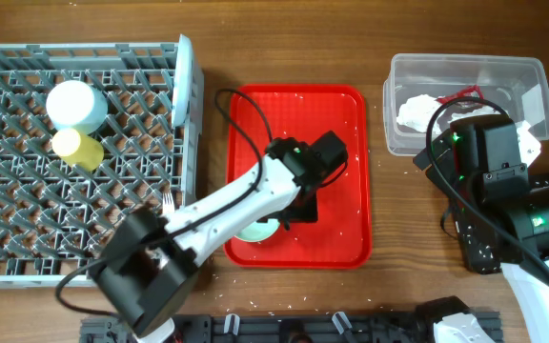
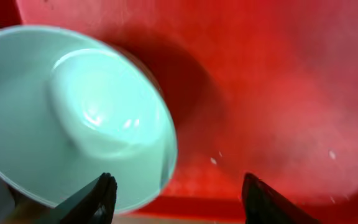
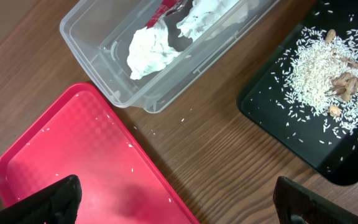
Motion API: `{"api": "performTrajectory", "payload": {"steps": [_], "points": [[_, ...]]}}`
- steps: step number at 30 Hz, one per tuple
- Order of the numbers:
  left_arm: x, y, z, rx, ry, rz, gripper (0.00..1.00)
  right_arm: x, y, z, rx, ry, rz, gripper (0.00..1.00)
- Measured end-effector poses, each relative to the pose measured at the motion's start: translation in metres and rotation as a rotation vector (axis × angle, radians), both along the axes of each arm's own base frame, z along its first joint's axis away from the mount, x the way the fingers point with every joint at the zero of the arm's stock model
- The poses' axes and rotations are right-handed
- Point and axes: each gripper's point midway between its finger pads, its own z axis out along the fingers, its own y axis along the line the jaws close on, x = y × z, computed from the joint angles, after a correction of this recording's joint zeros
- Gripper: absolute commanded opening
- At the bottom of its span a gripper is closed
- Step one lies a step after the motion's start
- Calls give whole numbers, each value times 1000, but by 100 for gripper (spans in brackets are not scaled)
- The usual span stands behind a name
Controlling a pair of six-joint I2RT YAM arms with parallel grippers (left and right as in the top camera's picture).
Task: Sort waste into correct bins and load items into the dishwasher rack
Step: 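Reach the left gripper to the light-blue bowl on the red tray and grasp, then carry the bowl with the left gripper into the rack and set it down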
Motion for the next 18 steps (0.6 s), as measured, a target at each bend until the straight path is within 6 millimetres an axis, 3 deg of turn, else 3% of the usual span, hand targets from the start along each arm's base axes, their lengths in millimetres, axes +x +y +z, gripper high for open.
{"api": "performTrajectory", "payload": {"steps": [10, 18], "points": [[14, -5, -13, 14, -49, 15, 54, 0, 0, 0, 0, 0, 0, 100], [9, -11, -22, 29, -42, -1, 38, 0, 0, 0, 0, 0, 0, 100]]}}
